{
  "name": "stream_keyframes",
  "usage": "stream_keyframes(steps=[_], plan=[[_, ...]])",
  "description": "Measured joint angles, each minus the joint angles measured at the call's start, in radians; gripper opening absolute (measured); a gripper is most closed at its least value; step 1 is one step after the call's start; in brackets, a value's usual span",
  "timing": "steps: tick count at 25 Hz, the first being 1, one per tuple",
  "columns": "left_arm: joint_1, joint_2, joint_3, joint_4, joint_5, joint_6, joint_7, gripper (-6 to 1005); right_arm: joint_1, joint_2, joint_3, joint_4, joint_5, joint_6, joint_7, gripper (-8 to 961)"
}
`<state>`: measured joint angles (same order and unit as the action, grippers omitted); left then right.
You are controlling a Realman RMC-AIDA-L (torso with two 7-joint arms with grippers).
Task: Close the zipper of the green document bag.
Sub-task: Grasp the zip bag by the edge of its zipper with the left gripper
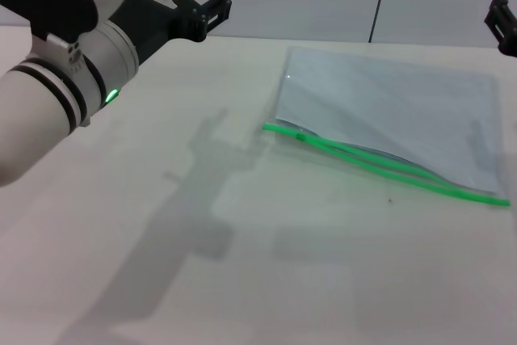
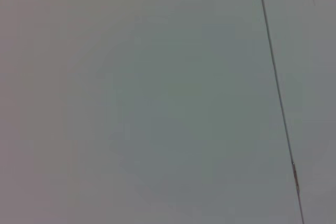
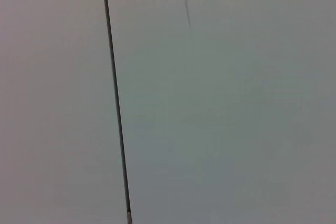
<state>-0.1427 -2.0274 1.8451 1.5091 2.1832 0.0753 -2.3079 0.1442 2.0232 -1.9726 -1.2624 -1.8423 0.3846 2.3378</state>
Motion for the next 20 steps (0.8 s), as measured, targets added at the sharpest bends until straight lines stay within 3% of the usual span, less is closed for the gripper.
stream_keyframes(steps=[20], plan=[[0.0,0.0,-0.001,-0.001,0.001,0.0,0.001,752,0.006,0.0,0.0,0.014,0.0,-0.003,0.001,730]])
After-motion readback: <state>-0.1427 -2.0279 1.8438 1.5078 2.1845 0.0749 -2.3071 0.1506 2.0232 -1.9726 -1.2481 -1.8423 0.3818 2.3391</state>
